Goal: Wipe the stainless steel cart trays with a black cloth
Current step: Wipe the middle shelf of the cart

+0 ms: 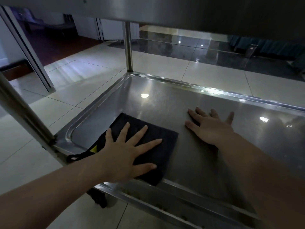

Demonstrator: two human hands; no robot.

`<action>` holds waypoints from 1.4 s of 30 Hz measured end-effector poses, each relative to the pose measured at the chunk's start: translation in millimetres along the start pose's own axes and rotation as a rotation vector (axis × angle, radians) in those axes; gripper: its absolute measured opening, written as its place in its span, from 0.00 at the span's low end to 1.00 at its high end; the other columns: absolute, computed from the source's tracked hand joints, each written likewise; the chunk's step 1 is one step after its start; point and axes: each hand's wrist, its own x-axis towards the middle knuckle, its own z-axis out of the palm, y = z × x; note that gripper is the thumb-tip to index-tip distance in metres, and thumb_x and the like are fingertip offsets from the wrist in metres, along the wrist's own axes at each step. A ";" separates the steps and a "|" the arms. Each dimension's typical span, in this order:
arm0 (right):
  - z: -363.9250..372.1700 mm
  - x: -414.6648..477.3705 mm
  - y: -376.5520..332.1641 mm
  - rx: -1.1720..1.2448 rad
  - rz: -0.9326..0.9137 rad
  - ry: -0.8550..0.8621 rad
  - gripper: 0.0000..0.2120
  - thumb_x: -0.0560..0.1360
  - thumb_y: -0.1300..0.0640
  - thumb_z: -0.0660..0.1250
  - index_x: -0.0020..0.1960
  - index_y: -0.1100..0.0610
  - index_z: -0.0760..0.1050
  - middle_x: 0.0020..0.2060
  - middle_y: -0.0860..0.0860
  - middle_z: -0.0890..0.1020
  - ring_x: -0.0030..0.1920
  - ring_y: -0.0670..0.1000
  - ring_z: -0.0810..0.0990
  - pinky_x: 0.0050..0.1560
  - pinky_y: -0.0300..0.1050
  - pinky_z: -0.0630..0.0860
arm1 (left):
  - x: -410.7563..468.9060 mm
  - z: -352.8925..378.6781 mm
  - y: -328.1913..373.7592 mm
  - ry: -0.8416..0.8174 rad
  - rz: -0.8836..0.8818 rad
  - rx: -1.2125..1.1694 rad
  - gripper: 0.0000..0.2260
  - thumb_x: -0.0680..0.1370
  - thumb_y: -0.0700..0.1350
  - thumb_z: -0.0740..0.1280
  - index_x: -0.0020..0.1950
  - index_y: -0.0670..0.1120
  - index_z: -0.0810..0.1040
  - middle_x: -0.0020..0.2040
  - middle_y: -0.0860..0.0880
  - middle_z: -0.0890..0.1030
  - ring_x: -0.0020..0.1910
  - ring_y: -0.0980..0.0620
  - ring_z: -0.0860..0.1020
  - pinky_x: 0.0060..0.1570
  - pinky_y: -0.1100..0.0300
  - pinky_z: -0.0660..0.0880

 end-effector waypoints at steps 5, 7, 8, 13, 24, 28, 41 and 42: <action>6.8 -17.2 21.5 0.085 0.072 -0.016 0.34 0.74 0.26 0.40 0.77 0.34 0.38 0.78 0.40 0.41 0.78 0.61 0.39 0.73 0.70 0.40 | 53.4 -9.8 8.3 0.033 0.018 -0.018 0.32 0.64 0.82 0.36 0.65 0.79 0.30 0.78 0.58 0.33 0.76 0.38 0.33 0.64 0.26 0.32; 11.2 -20.9 19.0 0.080 0.067 0.027 0.33 0.76 0.28 0.40 0.77 0.36 0.39 0.79 0.41 0.41 0.78 0.60 0.40 0.73 0.68 0.41 | 95.2 -18.9 15.2 0.040 0.003 -0.016 0.30 0.66 0.81 0.39 0.66 0.80 0.33 0.79 0.58 0.35 0.77 0.38 0.35 0.63 0.26 0.32; 12.3 -20.6 18.6 0.077 0.063 0.038 0.32 0.76 0.28 0.40 0.77 0.36 0.38 0.79 0.41 0.41 0.78 0.60 0.40 0.73 0.68 0.41 | 117.6 -24.2 18.8 0.052 -0.012 -0.013 0.29 0.69 0.80 0.41 0.67 0.79 0.35 0.79 0.58 0.37 0.77 0.38 0.35 0.63 0.26 0.32; 17.2 -18.8 19.0 0.066 0.082 0.055 0.33 0.75 0.28 0.39 0.77 0.36 0.39 0.79 0.40 0.41 0.78 0.59 0.40 0.73 0.69 0.40 | 210.3 -53.4 33.3 0.094 -0.082 -0.042 0.29 0.74 0.76 0.47 0.74 0.75 0.44 0.81 0.56 0.41 0.77 0.37 0.37 0.64 0.23 0.35; 16.7 -18.1 21.6 0.130 0.061 0.061 0.33 0.75 0.28 0.36 0.77 0.36 0.40 0.79 0.41 0.41 0.78 0.59 0.37 0.72 0.70 0.36 | 189.7 -46.5 24.9 0.057 -0.051 0.001 0.30 0.72 0.77 0.45 0.71 0.76 0.38 0.80 0.56 0.38 0.77 0.38 0.37 0.65 0.24 0.35; 16.9 -17.0 22.2 0.155 0.064 0.052 0.32 0.75 0.28 0.35 0.77 0.36 0.41 0.79 0.41 0.41 0.78 0.59 0.38 0.71 0.70 0.35 | 117.8 -28.4 22.8 -0.009 -0.014 -0.025 0.30 0.68 0.80 0.42 0.65 0.80 0.31 0.79 0.58 0.34 0.77 0.38 0.34 0.65 0.27 0.32; -6.4 -74.8 26.6 0.712 -0.127 0.244 0.06 0.77 0.49 0.68 0.50 0.48 0.83 0.48 0.48 0.84 0.52 0.48 0.80 0.49 0.37 0.68 | 23.5 -20.7 111.1 0.195 -0.102 -0.207 0.23 0.79 0.64 0.57 0.74 0.64 0.63 0.76 0.53 0.65 0.75 0.42 0.62 0.71 0.36 0.57; -4.5 -81.1 21.6 0.603 -0.173 0.221 0.09 0.78 0.48 0.67 0.52 0.51 0.82 0.49 0.49 0.83 0.51 0.49 0.79 0.47 0.38 0.66 | 29.0 -27.1 103.9 0.322 -0.126 -0.196 0.19 0.80 0.58 0.59 0.71 0.60 0.70 0.70 0.51 0.73 0.68 0.44 0.70 0.67 0.42 0.66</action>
